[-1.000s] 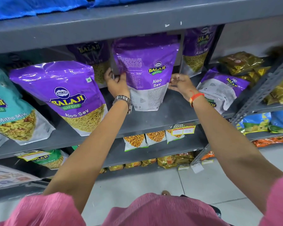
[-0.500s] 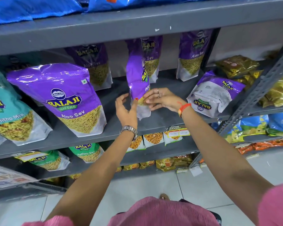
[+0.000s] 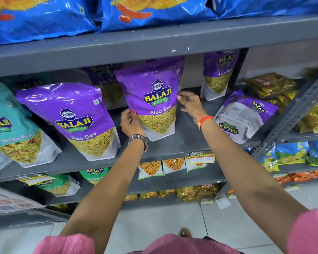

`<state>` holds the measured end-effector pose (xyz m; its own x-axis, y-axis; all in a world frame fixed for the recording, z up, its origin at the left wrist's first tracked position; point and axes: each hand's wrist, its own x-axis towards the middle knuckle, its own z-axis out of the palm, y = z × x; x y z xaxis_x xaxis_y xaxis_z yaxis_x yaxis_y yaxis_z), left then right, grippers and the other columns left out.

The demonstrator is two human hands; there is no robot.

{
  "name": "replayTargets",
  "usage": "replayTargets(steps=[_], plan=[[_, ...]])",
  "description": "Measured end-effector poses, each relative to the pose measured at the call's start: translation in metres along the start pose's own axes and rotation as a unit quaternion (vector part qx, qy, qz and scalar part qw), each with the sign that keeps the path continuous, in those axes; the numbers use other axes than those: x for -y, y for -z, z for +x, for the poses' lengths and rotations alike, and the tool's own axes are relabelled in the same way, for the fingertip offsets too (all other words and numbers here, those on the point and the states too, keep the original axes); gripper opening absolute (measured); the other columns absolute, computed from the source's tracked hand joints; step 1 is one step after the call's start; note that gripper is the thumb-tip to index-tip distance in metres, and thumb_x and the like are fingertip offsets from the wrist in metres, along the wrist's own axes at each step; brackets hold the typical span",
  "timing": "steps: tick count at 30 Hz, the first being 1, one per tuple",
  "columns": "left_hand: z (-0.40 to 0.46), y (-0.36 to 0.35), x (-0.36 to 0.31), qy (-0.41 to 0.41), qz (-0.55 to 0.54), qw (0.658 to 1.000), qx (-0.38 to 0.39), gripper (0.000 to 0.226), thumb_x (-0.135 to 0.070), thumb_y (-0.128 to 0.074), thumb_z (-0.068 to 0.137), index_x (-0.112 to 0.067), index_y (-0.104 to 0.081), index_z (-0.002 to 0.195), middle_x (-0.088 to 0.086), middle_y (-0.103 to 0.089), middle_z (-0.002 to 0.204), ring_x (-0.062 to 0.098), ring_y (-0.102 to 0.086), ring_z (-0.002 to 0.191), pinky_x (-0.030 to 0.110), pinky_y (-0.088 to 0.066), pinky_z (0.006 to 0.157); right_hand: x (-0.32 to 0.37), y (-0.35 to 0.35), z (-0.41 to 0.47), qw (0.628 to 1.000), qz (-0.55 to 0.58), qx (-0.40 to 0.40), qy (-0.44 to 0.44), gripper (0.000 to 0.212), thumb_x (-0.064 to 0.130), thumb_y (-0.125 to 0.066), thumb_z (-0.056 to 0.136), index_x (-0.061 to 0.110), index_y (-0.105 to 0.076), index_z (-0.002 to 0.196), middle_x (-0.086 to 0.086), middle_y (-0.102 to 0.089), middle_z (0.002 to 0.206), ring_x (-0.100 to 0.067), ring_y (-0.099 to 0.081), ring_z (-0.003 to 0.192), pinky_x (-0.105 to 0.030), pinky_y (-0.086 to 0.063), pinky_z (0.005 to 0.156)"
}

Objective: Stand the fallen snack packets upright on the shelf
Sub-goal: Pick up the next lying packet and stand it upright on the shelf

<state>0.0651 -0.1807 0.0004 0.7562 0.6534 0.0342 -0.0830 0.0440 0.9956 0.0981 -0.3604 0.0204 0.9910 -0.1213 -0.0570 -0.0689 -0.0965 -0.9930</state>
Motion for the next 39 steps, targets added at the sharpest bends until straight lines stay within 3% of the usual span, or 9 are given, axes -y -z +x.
replayTargets(steps=[6, 10, 13, 17, 21, 24, 29, 33, 39], plan=[[0.013, -0.004, -0.007, 0.036, -0.015, 0.999, -0.015, 0.023, 0.008, -0.045, 0.085, 0.012, -0.059, 0.103, -0.004, -0.051, 0.063, -0.018, -0.045, 0.035, -0.001, -0.036, 0.043, -0.008, 0.004, -0.002, 1.000, 0.003, 0.004, 0.010, 0.022, 0.012, -0.053, 0.093, 0.005, -0.055, 0.113, 0.007, -0.053, 0.076, -0.003, -0.054, 0.077, -0.024, -0.049, 0.069], [0.012, -0.004, -0.012, 0.046, -0.019, 0.999, -0.012, 0.024, 0.006, -0.047, 0.085, 0.011, -0.060, 0.104, -0.004, -0.053, 0.067, -0.016, -0.047, 0.037, -0.003, -0.036, 0.044, -0.014, 0.006, -0.004, 1.000, 0.011, 0.000, 0.007, 0.014, 0.011, -0.054, 0.092, 0.018, -0.056, 0.080, 0.005, -0.053, 0.078, -0.003, -0.053, 0.076, -0.019, -0.049, 0.067], [0.010, -0.003, -0.014, 0.049, -0.030, 0.998, -0.016, 0.024, 0.005, -0.048, 0.085, 0.010, -0.060, 0.105, 0.005, -0.055, 0.086, -0.008, -0.048, 0.047, -0.004, -0.037, 0.046, -0.016, 0.003, -0.008, 0.999, 0.039, -0.010, -0.007, 0.018, 0.009, -0.051, 0.093, 0.019, -0.054, 0.078, 0.006, -0.053, 0.079, -0.004, -0.053, 0.078, -0.019, -0.047, 0.070], [0.008, 0.000, -0.012, 0.041, -0.047, 0.998, 0.008, 0.023, 0.004, -0.046, 0.087, 0.011, -0.055, 0.107, -0.005, -0.053, 0.071, -0.015, -0.051, 0.044, -0.002, -0.039, 0.050, -0.017, -0.005, -0.011, 0.994, 0.100, 0.008, -0.037, 0.018, 0.013, -0.043, 0.097, 0.021, -0.049, 0.082, 0.008, -0.054, 0.088, -0.008, -0.053, 0.090, -0.031, -0.045, 0.089], [0.005, 0.005, -0.006, 0.120, -0.060, 0.980, 0.144, 0.037, -0.024, -0.045, 0.092, -0.010, -0.043, 0.126, 0.010, -0.057, 0.120, 0.013, -0.056, 0.106, 0.034, -0.043, 0.099, -0.018, -0.016, -0.015, 0.991, 0.106, 0.054, -0.063, 0.025, 0.028, -0.034, 0.101, 0.017, -0.044, 0.121, -0.004, -0.054, 0.125, -0.019, -0.052, 0.116, -0.028, -0.045, 0.094], [0.000, 0.011, -0.002, 0.138, -0.030, 0.972, 0.187, 0.038, -0.030, -0.043, 0.092, -0.009, -0.044, 0.124, 0.006, -0.053, 0.118, 0.017, -0.050, 0.105, 0.042, -0.039, 0.103, -0.021, -0.019, -0.020, 0.995, 0.069, 0.045, -0.060, 0.044, 0.035, -0.033, 0.099, 0.012, -0.039, 0.137, -0.008, -0.046, 0.144, -0.024, -0.045, 0.132, -0.037, -0.038, 0.111], [-0.010, 0.024, 0.003, 0.110, -0.032, 0.975, 0.189, 0.040, -0.022, -0.045, 0.093, -0.002, -0.042, 0.127, 0.006, -0.053, 0.115, 0.013, -0.055, 0.094, 0.024, -0.048, 0.081, -0.028, -0.023, -0.041, 0.995, 0.081, 0.031, -0.044, 0.026, 0.038, -0.031, 0.099, 0.025, -0.049, 0.113, -0.008, -0.053, 0.135, -0.024, -0.049, 0.127, -0.042, -0.038, 0.112], [-0.020, 0.036, 0.005, 0.114, -0.039, 0.974, 0.189, 0.050, -0.022, -0.048, 0.091, 0.001, -0.035, 0.134, 0.019, -0.043, 0.140, 0.026, -0.044, 0.127, 0.039, -0.037, 0.109, -0.036, -0.026, -0.058, 0.995, 0.094, 0.008, -0.036, 0.021, 0.040, -0.033, 0.098, 0.032, -0.052, 0.097, -0.010, -0.054, 0.135, -0.025, -0.050, 0.126, -0.044, -0.038, 0.112], [-0.024, 0.048, 0.007, 0.121, -0.031, 0.971, 0.202, 0.056, -0.025, -0.049, 0.090, 0.007, -0.031, 0.133, 0.023, -0.039, 0.143, 0.032, -0.036, 0.133, 0.048, -0.028, 0.114, -0.042, -0.028, -0.076, 0.992, 0.123, -0.012, -0.027, 0.023, 0.037, -0.035, 0.098, 0.030, -0.056, 0.092, -0.005, -0.058, 0.119, -0.019, -0.053, 0.117, -0.042, -0.038, 0.112]])
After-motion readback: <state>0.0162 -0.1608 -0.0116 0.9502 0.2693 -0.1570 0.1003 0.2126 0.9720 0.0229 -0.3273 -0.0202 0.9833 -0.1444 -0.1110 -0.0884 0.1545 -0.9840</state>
